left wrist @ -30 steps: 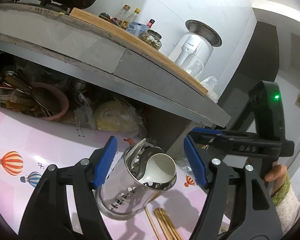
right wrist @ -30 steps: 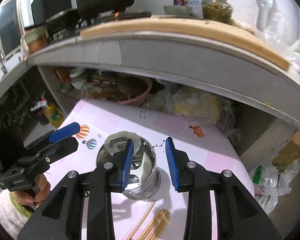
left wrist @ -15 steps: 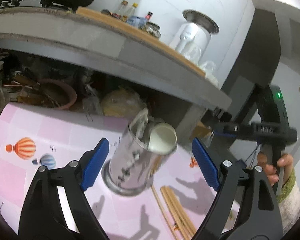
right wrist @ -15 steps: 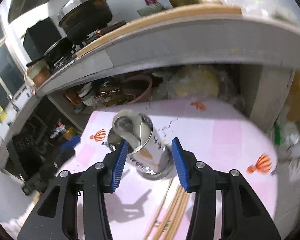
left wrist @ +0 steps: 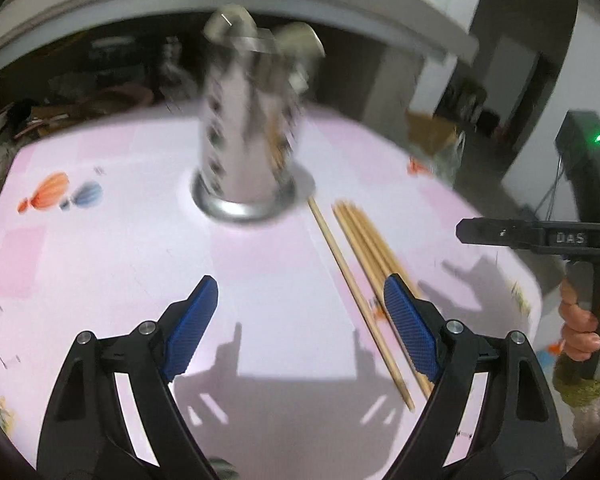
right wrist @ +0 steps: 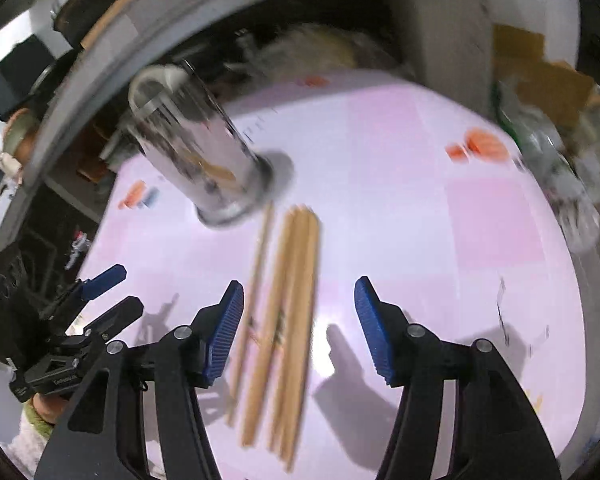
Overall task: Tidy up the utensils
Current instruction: 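Withdraw both open tools from the holder and move down toward the chopsticks, then close the left tool on a single wooden chopstick, then hold the chopstick in the left tool while the right tool approaches the chopsticks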
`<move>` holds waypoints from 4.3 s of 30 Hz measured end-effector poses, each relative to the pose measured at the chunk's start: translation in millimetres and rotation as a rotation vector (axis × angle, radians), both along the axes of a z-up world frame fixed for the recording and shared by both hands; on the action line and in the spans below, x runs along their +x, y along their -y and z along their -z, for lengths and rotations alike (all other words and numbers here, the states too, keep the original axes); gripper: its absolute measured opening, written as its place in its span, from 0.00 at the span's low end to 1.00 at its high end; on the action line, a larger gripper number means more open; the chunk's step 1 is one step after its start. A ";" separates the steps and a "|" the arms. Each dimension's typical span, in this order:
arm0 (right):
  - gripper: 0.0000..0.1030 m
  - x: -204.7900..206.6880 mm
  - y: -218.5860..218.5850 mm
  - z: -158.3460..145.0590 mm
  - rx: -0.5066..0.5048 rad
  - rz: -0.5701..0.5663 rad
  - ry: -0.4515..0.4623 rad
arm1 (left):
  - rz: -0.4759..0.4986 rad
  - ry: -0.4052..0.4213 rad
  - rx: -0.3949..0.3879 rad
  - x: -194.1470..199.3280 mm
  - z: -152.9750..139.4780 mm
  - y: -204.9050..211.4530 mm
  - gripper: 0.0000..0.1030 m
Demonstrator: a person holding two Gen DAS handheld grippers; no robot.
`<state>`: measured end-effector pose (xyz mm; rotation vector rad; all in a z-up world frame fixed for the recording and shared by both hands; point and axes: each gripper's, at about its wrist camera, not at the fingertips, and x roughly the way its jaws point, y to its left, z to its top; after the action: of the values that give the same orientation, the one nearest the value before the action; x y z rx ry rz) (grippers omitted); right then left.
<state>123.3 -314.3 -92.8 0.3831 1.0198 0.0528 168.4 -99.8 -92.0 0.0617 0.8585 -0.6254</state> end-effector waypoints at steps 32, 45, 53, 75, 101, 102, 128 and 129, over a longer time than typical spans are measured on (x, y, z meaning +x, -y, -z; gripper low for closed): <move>0.55 -69.4 10.2 25.2 0.027 -0.017 -0.046 | -0.080 -0.066 0.288 51.7 47.8 100.4 0.28; 0.55 -68.5 10.5 29.1 0.021 -0.026 -0.068 | -0.091 -0.054 0.277 58.3 48.3 104.2 0.09; 0.55 -68.2 8.9 30.6 0.032 -0.006 -0.064 | -0.103 -0.062 0.243 59.6 47.9 99.5 0.05; 0.55 -50.1 -5.2 13.2 0.122 0.036 0.000 | -0.107 -0.131 0.181 18.9 47.6 53.4 0.05; 0.55 -11.0 -3.8 36.2 0.153 0.026 -0.030 | -0.201 -0.141 0.168 21.6 46.2 5.2 0.05; 0.55 -10.3 -3.5 36.6 0.152 0.026 -0.031 | -0.203 -0.141 0.168 22.3 46.2 5.0 0.05; 0.39 41.2 7.0 44.2 0.001 -0.003 -0.069 | -0.225 -0.160 0.055 34.7 52.4 -10.0 0.05; 0.39 44.9 4.5 45.0 -0.010 -0.013 -0.070 | -0.225 -0.161 0.051 34.9 52.5 -10.4 0.05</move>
<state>168.3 -318.7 -137.8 0.3714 1.0909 0.0459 203.4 -89.3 -144.5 -0.0399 1.0212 -0.4012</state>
